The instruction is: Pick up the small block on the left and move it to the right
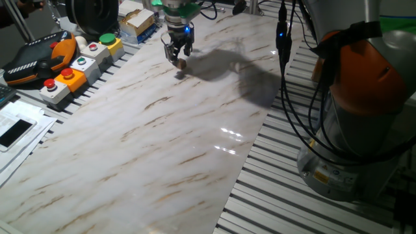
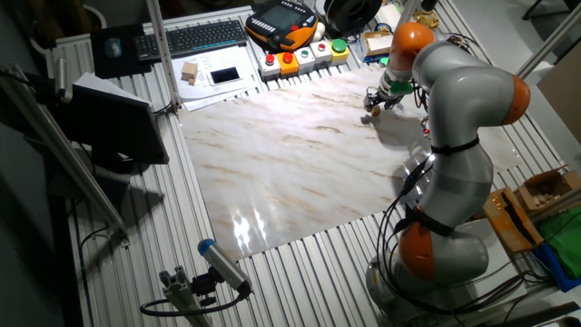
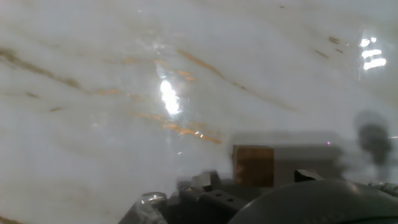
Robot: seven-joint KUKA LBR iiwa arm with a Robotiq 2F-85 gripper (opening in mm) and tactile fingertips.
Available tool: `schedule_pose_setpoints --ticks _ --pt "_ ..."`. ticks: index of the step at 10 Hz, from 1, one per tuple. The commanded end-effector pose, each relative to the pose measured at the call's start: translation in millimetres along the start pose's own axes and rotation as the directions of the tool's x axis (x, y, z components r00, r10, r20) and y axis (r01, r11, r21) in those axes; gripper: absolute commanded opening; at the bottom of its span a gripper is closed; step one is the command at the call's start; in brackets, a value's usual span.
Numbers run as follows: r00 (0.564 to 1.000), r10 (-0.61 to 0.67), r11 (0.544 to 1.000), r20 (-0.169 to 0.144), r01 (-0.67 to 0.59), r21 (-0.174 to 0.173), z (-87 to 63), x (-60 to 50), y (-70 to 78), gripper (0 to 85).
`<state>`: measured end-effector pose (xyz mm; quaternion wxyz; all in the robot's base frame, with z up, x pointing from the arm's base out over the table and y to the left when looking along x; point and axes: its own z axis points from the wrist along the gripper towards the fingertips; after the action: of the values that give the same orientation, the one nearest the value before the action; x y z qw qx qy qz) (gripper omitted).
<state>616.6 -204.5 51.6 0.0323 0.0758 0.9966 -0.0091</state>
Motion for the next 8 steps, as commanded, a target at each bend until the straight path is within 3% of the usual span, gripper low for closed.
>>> schedule_pose_setpoints --ticks 1,5,8 --pt "1.0 -0.003 1.0 0.0 0.003 -0.002 1.2 0.1 -1.6 67.7" --pt "1.0 -0.004 1.0 0.005 0.004 -0.012 12.2 -3.0 -4.6 66.3" --pt "1.0 0.001 1.0 0.001 -0.001 -0.013 11.4 -5.3 -4.3 64.7"
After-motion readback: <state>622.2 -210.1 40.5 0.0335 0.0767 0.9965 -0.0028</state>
